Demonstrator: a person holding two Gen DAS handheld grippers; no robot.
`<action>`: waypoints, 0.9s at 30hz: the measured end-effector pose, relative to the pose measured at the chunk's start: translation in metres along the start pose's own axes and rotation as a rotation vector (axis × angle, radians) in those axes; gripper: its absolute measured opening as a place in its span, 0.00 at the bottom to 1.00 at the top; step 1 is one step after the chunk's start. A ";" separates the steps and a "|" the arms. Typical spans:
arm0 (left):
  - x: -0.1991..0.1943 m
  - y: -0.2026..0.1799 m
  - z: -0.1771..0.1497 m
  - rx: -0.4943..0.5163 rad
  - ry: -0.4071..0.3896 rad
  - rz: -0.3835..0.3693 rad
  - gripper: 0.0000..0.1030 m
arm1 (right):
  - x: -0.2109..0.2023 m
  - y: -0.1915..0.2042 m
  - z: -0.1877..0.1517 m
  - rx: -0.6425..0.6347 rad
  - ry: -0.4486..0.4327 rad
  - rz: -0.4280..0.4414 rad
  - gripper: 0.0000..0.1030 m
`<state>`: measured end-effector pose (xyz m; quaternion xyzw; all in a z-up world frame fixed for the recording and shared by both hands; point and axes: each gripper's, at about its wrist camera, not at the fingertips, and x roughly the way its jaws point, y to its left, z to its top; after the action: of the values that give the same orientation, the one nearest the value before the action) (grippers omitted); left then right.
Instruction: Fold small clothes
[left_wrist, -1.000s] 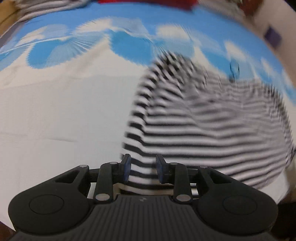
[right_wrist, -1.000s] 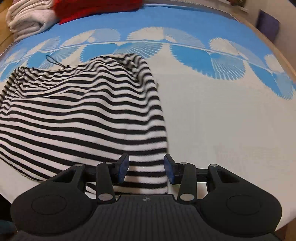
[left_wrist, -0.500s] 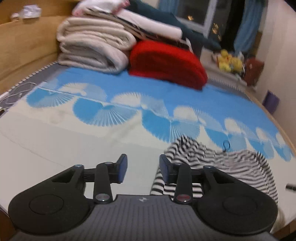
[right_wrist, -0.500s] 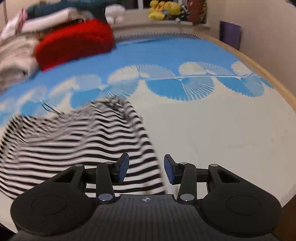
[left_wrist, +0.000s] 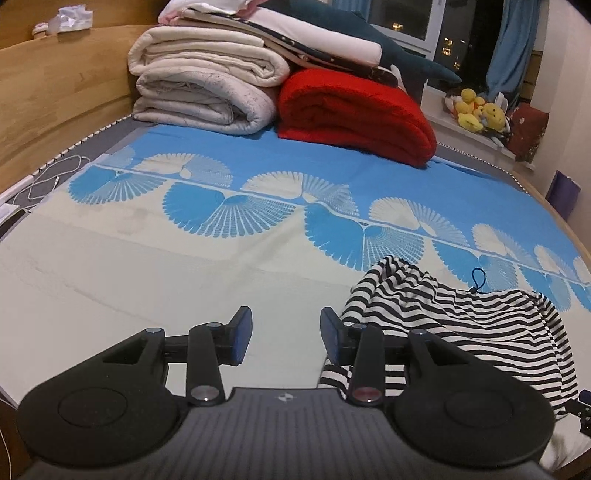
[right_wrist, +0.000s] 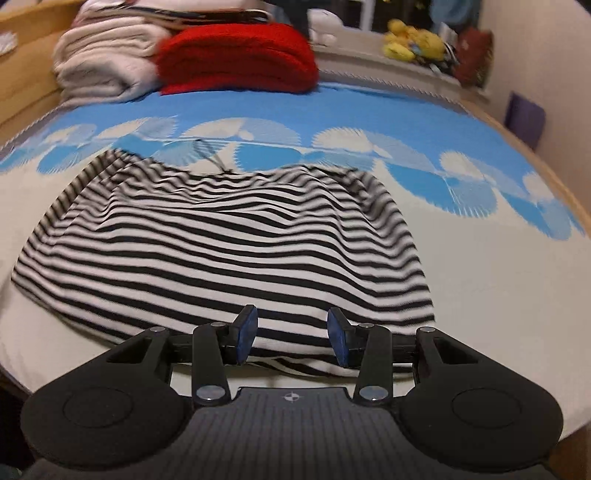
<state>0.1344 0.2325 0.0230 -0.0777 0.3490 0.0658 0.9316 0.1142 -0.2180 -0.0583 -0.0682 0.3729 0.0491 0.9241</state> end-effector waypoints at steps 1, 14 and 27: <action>0.002 0.002 0.000 -0.009 0.003 0.001 0.44 | 0.000 0.006 0.001 -0.019 -0.006 -0.003 0.42; -0.004 0.053 0.005 -0.156 0.010 0.053 0.44 | 0.020 0.078 0.014 0.002 -0.006 0.088 0.23; -0.010 0.108 -0.001 -0.274 0.019 0.115 0.44 | 0.036 0.285 0.037 -0.385 -0.054 0.394 0.31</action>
<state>0.1071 0.3375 0.0181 -0.1848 0.3492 0.1653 0.9037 0.1246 0.0701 -0.0823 -0.1673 0.3382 0.2995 0.8763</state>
